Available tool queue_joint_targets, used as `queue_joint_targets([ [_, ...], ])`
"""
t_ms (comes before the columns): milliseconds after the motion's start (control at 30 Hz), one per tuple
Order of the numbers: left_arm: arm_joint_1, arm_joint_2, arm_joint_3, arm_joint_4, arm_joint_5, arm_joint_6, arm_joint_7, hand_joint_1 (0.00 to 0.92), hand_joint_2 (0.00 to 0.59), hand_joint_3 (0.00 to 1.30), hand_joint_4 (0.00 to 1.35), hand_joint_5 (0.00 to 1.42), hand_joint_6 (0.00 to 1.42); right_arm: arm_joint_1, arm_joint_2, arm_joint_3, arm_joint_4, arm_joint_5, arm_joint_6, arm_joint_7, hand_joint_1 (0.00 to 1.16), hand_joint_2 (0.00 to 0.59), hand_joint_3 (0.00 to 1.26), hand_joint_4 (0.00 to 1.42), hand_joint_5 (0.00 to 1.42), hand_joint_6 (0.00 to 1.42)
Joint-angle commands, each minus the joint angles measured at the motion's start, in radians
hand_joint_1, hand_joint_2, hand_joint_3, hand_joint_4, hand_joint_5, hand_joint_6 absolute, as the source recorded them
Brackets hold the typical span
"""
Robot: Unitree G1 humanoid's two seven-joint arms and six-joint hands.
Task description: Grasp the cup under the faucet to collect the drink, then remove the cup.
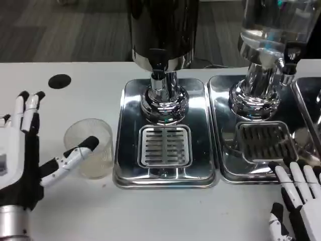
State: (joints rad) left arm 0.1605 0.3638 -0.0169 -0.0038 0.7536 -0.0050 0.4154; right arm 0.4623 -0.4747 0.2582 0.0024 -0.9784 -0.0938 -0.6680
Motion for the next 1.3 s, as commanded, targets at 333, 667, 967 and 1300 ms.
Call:
queue_joint_targets([
  [333, -0.136, 0.01, -0.072, 0.112, 0.011, 0.095, -0.098, 0.08, 0.031, 0.12, 0.02, 0.16, 0.12, 0.008, -0.007, -0.005, 0.017, 0.021, -0.012, 0.006, 0.07, 0.582, 0.08, 0.0, 0.0, 0.01],
  [667, -0.126, 0.014, -0.111, 0.136, 0.01, 0.127, -0.096, 0.078, 0.021, 0.12, 0.02, 0.17, 0.17, 0.007, -0.013, -0.009, 0.018, 0.031, -0.013, 0.011, 0.07, 0.582, 0.09, 0.0, 0.0, 0.02],
  [967, -0.154, 0.02, -0.129, 0.147, 0.008, 0.164, -0.124, 0.091, 0.018, 0.13, 0.03, 0.21, 0.22, -0.006, -0.009, -0.001, 0.032, 0.032, -0.022, 0.013, 0.07, 0.582, 0.1, 0.0, 0.0, 0.02],
  [1300, -0.176, 0.008, -0.168, 0.163, 0.009, 0.17, -0.127, 0.108, 0.018, 0.13, 0.03, 0.29, 0.32, -0.005, -0.007, -0.006, 0.048, 0.047, -0.033, 0.01, 0.09, 0.577, 0.12, 0.0, 0.0, 0.03],
])
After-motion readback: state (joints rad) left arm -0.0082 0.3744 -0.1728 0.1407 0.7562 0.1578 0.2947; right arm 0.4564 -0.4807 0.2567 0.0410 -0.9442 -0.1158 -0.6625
